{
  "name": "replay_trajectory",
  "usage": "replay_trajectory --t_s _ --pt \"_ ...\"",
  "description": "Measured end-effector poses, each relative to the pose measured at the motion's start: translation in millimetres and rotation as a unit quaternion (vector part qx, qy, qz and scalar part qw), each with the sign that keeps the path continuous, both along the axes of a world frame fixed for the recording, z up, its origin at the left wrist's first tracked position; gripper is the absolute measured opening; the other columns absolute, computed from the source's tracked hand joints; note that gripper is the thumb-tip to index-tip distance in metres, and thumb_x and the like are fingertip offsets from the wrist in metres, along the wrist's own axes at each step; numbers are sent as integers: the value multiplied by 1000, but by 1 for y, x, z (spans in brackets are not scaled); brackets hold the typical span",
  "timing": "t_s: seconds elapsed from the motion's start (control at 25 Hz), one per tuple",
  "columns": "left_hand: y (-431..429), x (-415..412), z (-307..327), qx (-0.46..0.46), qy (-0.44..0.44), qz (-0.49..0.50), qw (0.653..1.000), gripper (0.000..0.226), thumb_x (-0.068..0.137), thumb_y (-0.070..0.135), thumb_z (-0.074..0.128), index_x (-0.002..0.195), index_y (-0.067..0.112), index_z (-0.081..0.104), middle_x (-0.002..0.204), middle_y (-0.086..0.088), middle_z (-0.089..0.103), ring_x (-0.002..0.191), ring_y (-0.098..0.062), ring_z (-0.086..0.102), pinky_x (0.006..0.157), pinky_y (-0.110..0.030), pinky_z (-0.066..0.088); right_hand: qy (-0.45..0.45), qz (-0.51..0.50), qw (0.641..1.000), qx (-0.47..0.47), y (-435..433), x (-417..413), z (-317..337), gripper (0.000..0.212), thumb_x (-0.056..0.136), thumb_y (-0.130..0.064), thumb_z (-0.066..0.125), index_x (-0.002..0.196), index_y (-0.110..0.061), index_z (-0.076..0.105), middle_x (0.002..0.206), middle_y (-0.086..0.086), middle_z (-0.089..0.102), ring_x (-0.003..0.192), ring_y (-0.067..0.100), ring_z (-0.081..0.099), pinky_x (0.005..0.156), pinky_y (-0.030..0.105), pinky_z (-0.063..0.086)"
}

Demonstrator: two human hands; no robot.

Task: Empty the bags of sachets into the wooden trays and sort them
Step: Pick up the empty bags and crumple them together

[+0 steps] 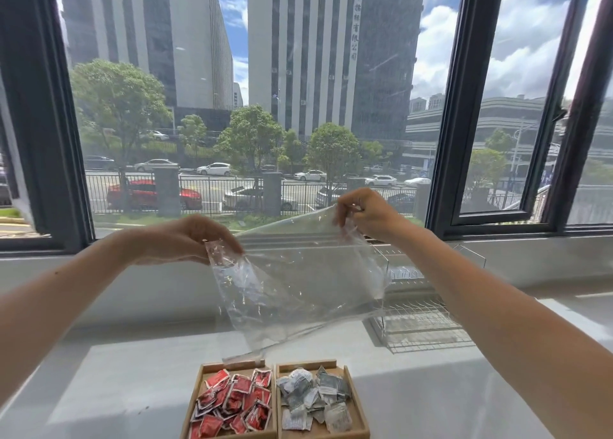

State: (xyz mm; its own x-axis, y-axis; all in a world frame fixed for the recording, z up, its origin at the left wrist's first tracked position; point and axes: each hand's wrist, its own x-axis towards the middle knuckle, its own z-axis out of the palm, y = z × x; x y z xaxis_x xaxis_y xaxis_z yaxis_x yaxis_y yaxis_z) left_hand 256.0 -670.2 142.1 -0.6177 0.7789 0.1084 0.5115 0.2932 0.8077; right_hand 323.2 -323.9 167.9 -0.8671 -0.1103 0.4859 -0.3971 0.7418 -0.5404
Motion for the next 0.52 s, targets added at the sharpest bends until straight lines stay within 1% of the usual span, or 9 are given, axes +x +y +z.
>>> replay_trajectory --t_s 0.08,0.12,0.2,0.24,0.28,0.32,0.4,0.44,0.52 --pt "-3 0 -5 39 -13 11 999 45 67 36 86 102 9 76 115 -9 72 109 -26 67 87 -30 57 -1 -1 1000 13 4 3 0 39 74 24 38 69 0 68 67 -2 66 60 -10 59 62 8 44" --pt "-3 0 -7 33 -6 14 999 49 64 41 87 102 10 77 116 -7 72 109 -25 67 86 -30 57 3 2 1000 22 5 5 0 39 74 24 38 70 -1 68 66 -2 66 60 -9 59 61 9 45" --pt "0 2 -8 -17 18 2 1000 30 79 21 79 109 17 76 120 0 71 111 -20 67 90 -31 56 15 8 999 49 3 7 1 42 72 23 37 67 -5 68 66 -2 65 63 -3 60 65 12 46" --pt "1 1 -7 -70 39 -12 997 33 85 10 73 115 22 73 125 6 68 113 -17 66 93 -31 54 29 11 998 63 2 7 3 44 71 23 36 65 -8 67 66 0 66 65 3 61 68 16 46" --pt "3 2 -4 -125 52 -23 991 40 87 10 72 122 28 69 131 13 64 115 -14 65 96 -31 52 46 12 996 81 1 6 4 45 71 22 35 64 -11 66 68 2 66 69 9 62 70 20 47" --pt "5 3 -2 -180 69 -26 981 44 86 22 74 126 37 65 134 20 60 117 -11 63 100 -32 50 66 10 992 103 1 6 6 46 72 21 35 64 -13 66 70 5 67 72 15 63 72 25 48" --pt "12 7 1 -242 140 3 960 45 74 62 73 117 49 64 131 24 59 120 -6 59 106 -38 45 94 4 983 157 0 8 8 44 75 21 36 66 -10 66 75 9 68 78 24 65 76 35 52" --pt "18 8 1 -234 180 30 955 49 66 76 67 107 47 67 126 21 63 119 -5 58 107 -40 44 104 8 978 183 -1 10 9 43 77 21 37 67 -9 65 76 10 68 78 25 65 76 39 54" --pt "33 11 0 -133 215 78 964 60 58 81 66 94 33 62 117 10 68 113 -6 62 102 -40 50 119 22 968 221 -4 11 11 42 79 20 39 67 -11 63 73 9 67 73 25 65 71 45 56"
